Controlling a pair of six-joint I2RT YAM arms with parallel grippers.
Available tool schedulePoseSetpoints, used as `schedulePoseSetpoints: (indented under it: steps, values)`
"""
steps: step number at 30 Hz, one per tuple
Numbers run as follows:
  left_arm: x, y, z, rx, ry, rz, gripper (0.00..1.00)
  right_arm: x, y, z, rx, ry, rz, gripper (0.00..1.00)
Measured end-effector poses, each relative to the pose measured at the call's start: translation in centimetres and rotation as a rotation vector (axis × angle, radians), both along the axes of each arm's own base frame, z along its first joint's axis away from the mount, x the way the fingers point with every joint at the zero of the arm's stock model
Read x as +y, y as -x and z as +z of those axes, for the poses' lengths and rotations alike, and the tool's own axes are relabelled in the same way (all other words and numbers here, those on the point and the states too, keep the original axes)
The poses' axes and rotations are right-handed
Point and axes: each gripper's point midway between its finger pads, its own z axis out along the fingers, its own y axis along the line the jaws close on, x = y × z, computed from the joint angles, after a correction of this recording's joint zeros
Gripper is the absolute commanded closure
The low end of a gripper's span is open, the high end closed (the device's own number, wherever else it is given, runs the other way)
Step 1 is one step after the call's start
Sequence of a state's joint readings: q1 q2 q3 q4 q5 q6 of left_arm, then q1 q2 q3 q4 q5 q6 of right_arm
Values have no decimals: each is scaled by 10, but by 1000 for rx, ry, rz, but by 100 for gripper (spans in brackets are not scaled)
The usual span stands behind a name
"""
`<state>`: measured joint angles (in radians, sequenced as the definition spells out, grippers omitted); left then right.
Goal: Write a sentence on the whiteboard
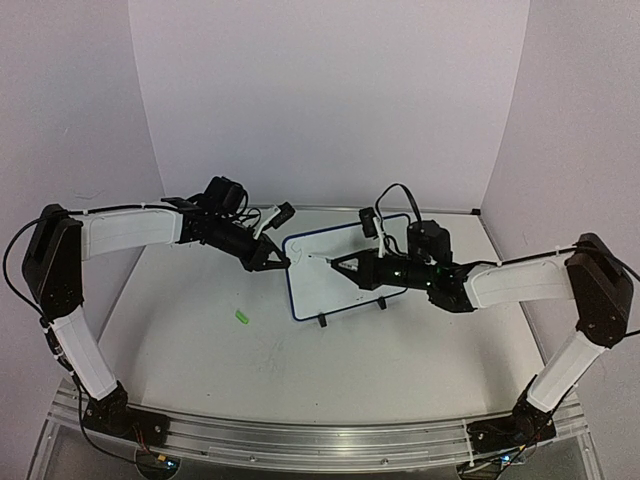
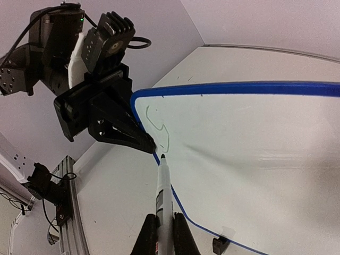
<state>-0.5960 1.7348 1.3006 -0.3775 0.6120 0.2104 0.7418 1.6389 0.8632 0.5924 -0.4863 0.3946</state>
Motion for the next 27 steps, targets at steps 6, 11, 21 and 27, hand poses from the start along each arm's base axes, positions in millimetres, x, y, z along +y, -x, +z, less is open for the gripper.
schedulePoseSetpoints:
  steps: [6,11,21,27]
  values:
    - [-1,1,0,-2,-2,-2,100,5,-7,8,-22,-3,2,100]
    - [-2,1,0,-3,-3,-3,100,8,-12,6,-24,5,-5,100]
    - [-2,1,0,-5,-3,-4,100,9,-19,2,-27,18,-28,100]
    - [-2,1,0,-5,-4,-3,100,9,-20,2,-30,19,-33,100]
